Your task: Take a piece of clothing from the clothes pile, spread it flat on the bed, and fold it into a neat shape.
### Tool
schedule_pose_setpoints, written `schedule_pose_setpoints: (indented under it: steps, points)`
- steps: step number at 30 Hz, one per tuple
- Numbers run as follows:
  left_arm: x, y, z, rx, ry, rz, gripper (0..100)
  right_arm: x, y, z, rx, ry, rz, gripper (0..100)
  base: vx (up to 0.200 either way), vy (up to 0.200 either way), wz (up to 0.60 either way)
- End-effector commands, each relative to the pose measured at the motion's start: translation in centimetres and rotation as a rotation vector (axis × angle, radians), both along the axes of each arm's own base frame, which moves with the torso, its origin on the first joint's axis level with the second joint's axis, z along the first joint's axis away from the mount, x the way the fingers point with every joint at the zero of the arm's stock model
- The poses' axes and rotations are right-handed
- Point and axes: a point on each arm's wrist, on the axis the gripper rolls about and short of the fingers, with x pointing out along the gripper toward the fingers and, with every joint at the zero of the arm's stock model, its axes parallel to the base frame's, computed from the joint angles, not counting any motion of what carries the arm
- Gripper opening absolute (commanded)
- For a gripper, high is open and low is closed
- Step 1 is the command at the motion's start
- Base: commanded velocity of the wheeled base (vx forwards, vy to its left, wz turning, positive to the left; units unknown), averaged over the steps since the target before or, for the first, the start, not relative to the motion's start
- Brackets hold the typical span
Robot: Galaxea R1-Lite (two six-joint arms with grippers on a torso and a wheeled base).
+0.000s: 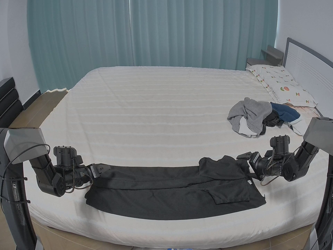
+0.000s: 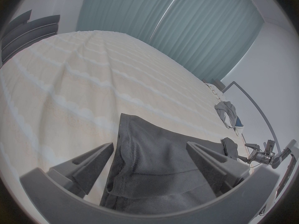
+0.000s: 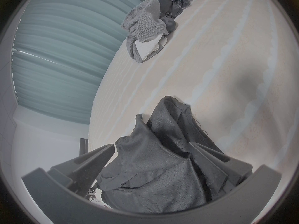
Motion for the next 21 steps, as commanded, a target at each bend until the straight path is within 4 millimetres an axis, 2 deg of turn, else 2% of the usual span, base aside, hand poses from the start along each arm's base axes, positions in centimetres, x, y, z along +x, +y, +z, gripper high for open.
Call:
schedule_pose_setpoints:
  steps: [1,13,16,21]
  points:
    - [0.2,0.1,0.0,0.005,-0.006,0.01,0,0.0,0.0,-0.1,0.0,0.002,0.0,100,0.0,0.0,0.0]
    - [-0.6,1.7,0.1,0.084,-0.009,0.064,0,-0.1,-0.1,0.2,0.0,-0.004,-0.004,100,0.0,0.0,0.0]
    - [-0.5,2.0,0.8,0.102,-0.035,0.093,0,-0.1,-0.2,0.5,-0.005,-0.014,-0.009,100,0.0,0.0,0.0]
    - [-0.8,2.0,2.9,0.083,-0.083,0.137,0,-0.9,-0.1,2.7,-0.006,-0.063,-0.006,100,0.0,0.0,0.0]
